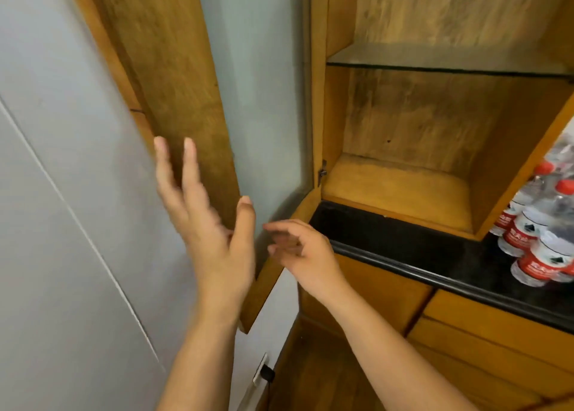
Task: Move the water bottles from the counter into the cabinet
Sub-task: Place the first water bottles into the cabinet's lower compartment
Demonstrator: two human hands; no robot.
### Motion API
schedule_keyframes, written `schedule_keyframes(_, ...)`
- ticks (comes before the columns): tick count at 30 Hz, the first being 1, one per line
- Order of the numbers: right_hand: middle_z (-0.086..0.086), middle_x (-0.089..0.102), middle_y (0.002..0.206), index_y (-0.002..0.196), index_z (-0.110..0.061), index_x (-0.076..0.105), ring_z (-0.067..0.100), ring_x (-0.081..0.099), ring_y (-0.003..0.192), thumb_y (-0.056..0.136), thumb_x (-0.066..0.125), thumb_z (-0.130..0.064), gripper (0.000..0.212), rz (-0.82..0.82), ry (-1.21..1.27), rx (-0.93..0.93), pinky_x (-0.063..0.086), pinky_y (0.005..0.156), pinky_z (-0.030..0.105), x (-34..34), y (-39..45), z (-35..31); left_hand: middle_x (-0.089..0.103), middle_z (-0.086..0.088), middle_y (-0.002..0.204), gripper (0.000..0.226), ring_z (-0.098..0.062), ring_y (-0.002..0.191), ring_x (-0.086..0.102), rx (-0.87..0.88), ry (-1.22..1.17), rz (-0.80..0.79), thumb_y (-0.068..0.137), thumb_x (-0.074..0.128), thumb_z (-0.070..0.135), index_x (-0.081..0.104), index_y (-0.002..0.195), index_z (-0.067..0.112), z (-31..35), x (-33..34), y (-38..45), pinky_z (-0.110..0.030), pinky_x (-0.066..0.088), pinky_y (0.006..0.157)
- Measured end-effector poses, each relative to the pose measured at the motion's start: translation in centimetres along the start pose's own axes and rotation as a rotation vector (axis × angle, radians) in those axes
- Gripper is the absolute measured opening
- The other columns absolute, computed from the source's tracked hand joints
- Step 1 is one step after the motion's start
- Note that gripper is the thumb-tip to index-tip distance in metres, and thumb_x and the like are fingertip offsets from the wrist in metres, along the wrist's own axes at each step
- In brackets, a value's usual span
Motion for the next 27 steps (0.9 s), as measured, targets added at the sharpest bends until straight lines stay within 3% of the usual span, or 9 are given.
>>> schedule_keyframes(2, -0.016, 0.063, 0.102, 0.108, -0.028, 0.064, -0.006, 0.058, 0.095, 0.086, 0.061, -0.009, 0.029, 0.063, -0.007, 0.037, 0.048, 0.083, 0.011, -2.3, -2.1, 1.0, 0.021, -0.013, 0.151, 0.064, -0.014, 0.142, 0.017, 0.006, -0.017, -0.146, 0.079, 0.057, 0.002, 0.034, 0.139, 0.008, 0.5, 2.2, -2.5, -0.022, 0.016, 0.115)
schedule_keyframes(5, -0.021, 0.06, 0.085, 0.101, -0.027, 0.065, -0.011, 0.056, 0.083, 0.086, 0.062, -0.011, 0.022, 0.212, -0.066, 0.103, 0.045, 0.074, 0.005, -6.5, -6.1, 3.3, 0.04, 0.002, 0.142, 0.052, 0.004, 0.133, 0.031, -0.032, -0.107, -0.382, 0.082, 0.055, 0.003, 0.044, 0.129, 0.021, 1.2, 6.5, -6.5, -0.013, 0.024, 0.109)
schedule_keyframes(10, -0.014, 0.06, 0.081, 0.097, -0.023, 0.066, 0.0, 0.058, 0.077, 0.082, 0.065, -0.005, 0.023, 0.462, -0.08, 0.294, 0.047, 0.07, 0.009, -13.7, -14.7, 8.6, 0.062, 0.012, 0.115, 0.044, -0.002, 0.107, 0.06, -0.33, -0.384, -0.79, 0.088, 0.05, -0.006, 0.056, 0.116, 0.028, 2.1, 14.1, -15.6, -0.015, 0.047, 0.091)
schedule_keyframes(16, -0.001, 0.064, 0.076, 0.092, -0.019, 0.066, 0.012, 0.06, 0.073, 0.077, 0.066, 0.006, 0.029, 0.832, -0.006, 0.534, 0.048, 0.071, 0.021, -21.7, -28.6, 17.1, 0.067, 0.024, 0.101, 0.038, 0.001, 0.096, 0.063, -0.537, -0.409, -1.276, 0.092, 0.05, 0.002, 0.058, 0.105, 0.037, 5.2, 23.1, -28.9, -0.006, 0.047, 0.078)
schedule_keyframes(20, 0.008, 0.065, 0.078, 0.084, -0.016, 0.065, 0.011, 0.059, 0.069, 0.075, 0.061, 0.017, 0.034, 1.049, 0.135, 0.694, 0.047, 0.071, 0.028, -24.5, -36.9, 22.9, 0.07, 0.013, 0.1, 0.038, -0.004, 0.092, 0.066, -0.669, -0.368, -1.528, 0.092, 0.049, 0.002, 0.062, 0.102, 0.036, 6.2, 28.0, -38.3, -0.019, 0.05, 0.077)
schedule_keyframes(23, -0.004, 0.067, 0.078, 0.082, -0.02, 0.065, 0.002, 0.061, 0.068, 0.074, 0.061, 0.017, 0.038, 1.138, 0.177, 0.831, 0.047, 0.068, 0.017, -25.3, -41.9, 27.7, 0.071, 0.013, 0.098, 0.038, -0.004, 0.091, 0.066, -0.741, -0.308, -1.672, 0.091, 0.048, 0.004, 0.063, 0.099, 0.038, 5.3, 31.0, -45.3, -0.021, 0.048, 0.077)
schedule_keyframes(27, -0.006, 0.066, 0.074, 0.078, -0.025, 0.065, 0.015, 0.061, 0.07, 0.073, 0.062, 0.015, 0.041, 1.201, 0.226, 0.983, 0.047, 0.064, 0.025, -24.7, -46.7, 35.4, 0.07, 0.008, 0.098, 0.038, -0.01, 0.095, 0.066, -0.825, -0.198, -1.785, 0.091, 0.048, 0.002, 0.061, 0.097, 0.038, 1.8, 34.2, -53.5, -0.021, 0.047, 0.076)
Point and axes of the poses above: each hand's wrist, its own y-axis towards the middle knuckle, its own x-axis out of the palm, z = x × y, the point moved 4 cm from there along y, towards the middle knuckle
